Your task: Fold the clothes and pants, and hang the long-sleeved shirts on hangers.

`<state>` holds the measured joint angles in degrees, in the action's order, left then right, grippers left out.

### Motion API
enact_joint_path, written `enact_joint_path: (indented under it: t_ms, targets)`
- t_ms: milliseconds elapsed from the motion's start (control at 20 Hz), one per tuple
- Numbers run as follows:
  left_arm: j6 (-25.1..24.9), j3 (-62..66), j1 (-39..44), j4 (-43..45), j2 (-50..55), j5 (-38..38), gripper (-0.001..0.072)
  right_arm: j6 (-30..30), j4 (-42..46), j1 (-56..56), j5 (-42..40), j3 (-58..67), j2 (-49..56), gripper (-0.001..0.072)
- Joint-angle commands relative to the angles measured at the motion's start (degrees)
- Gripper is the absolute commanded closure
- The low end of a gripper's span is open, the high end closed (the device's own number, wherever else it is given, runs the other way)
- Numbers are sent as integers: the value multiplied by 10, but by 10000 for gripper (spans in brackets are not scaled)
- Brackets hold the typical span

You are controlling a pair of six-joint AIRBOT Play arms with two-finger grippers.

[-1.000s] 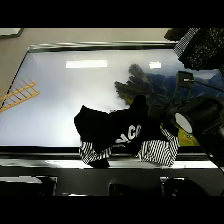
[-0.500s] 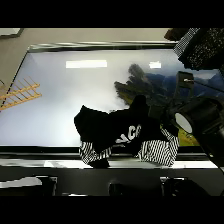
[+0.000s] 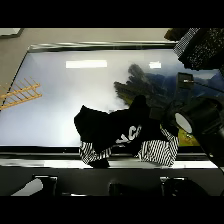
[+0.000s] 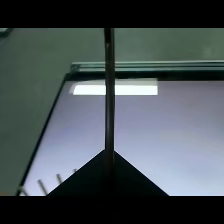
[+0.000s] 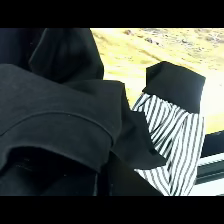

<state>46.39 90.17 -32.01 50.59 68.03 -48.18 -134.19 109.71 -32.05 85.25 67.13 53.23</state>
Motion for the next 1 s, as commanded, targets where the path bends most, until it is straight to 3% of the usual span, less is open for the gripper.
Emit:
enact_joint_path:
  t_ms: [0, 200, 350, 550, 950]
  targets:
    - [-27, -62, 109, -26, -74, -67, 688, -3, 17, 0, 0, 0, 0, 685]
    - [-116, -203, 217, -45, -175, -177, 688, -7, 25, 0, 1, 0, 20, 685]
    - [-112, -308, 282, -46, -257, -187, 687, -25, 34, 0, -11, 0, 45, 685]
    - [-68, -404, 309, -46, -359, -200, 688, -74, 65, 0, -18, 0, 50, 685]
    - [-27, -452, 329, -56, -483, -258, 688, -127, 84, 0, -31, 0, 93, 685]
